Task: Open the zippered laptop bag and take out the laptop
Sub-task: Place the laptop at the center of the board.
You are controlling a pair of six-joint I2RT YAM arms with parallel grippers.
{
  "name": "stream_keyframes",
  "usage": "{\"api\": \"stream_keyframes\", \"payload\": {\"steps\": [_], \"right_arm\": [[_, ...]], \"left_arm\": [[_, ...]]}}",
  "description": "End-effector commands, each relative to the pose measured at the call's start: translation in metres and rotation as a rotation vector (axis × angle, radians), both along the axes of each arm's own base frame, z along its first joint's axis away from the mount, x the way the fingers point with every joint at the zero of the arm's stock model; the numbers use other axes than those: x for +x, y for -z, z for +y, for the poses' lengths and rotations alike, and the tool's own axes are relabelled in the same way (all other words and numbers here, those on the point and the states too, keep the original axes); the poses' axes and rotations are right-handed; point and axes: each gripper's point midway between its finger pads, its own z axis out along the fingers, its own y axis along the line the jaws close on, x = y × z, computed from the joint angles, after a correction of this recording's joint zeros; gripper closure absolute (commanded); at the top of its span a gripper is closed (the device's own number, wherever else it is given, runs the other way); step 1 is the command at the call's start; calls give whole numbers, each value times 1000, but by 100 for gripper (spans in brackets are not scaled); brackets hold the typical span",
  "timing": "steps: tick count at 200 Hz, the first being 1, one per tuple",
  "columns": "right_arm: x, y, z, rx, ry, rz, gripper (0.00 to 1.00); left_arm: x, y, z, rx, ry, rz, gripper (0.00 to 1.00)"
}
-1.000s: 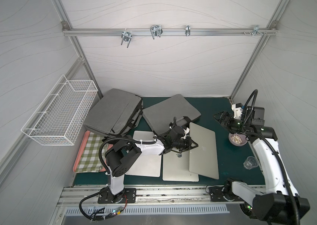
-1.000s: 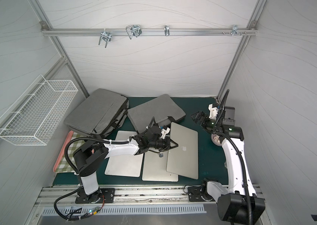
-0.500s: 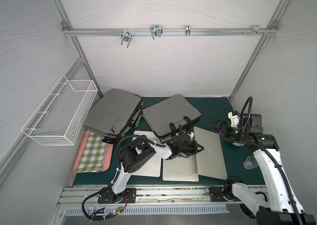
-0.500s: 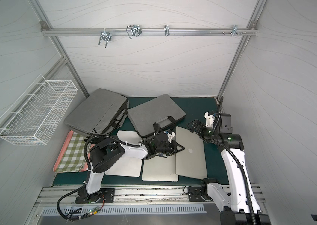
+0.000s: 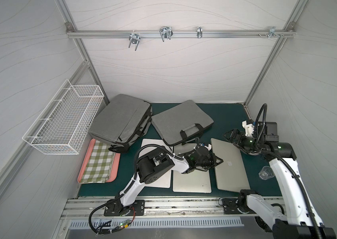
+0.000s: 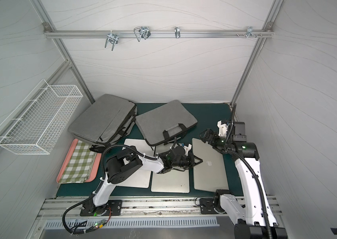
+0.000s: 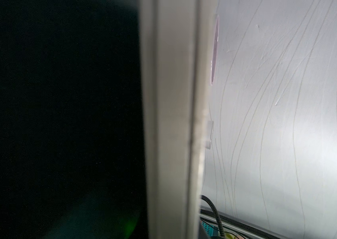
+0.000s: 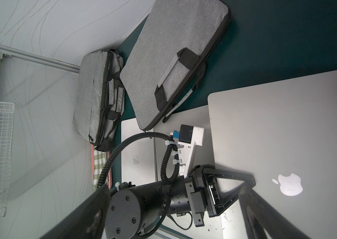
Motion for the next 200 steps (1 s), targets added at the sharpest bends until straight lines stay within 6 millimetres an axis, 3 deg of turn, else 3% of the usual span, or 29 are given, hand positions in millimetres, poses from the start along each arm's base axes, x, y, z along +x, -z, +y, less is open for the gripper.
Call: {"api": "stream_keyframes", "payload": {"steps": [1, 25, 45, 94, 139, 200], "right_arm": [[-5, 9, 0, -21, -17, 29, 3], [-3, 11, -1, -25, -8, 38, 4], [-1, 13, -2, -33, -3, 39, 4], [4, 15, -1, -20, -5, 40, 3], [11, 17, 2, 7, -8, 46, 4], [17, 17, 2, 17, 3, 43, 4]], "left_arm": [[3, -46, -25, -156, 11, -63, 95], [3, -36, -23, -138, 5, -27, 83], [4, -32, -20, -120, 0, -12, 80], [5, -33, -13, -105, -2, -1, 66], [7, -34, 1, -75, 0, 23, 45], [9, -34, 21, 3, 25, 32, 37]]}}
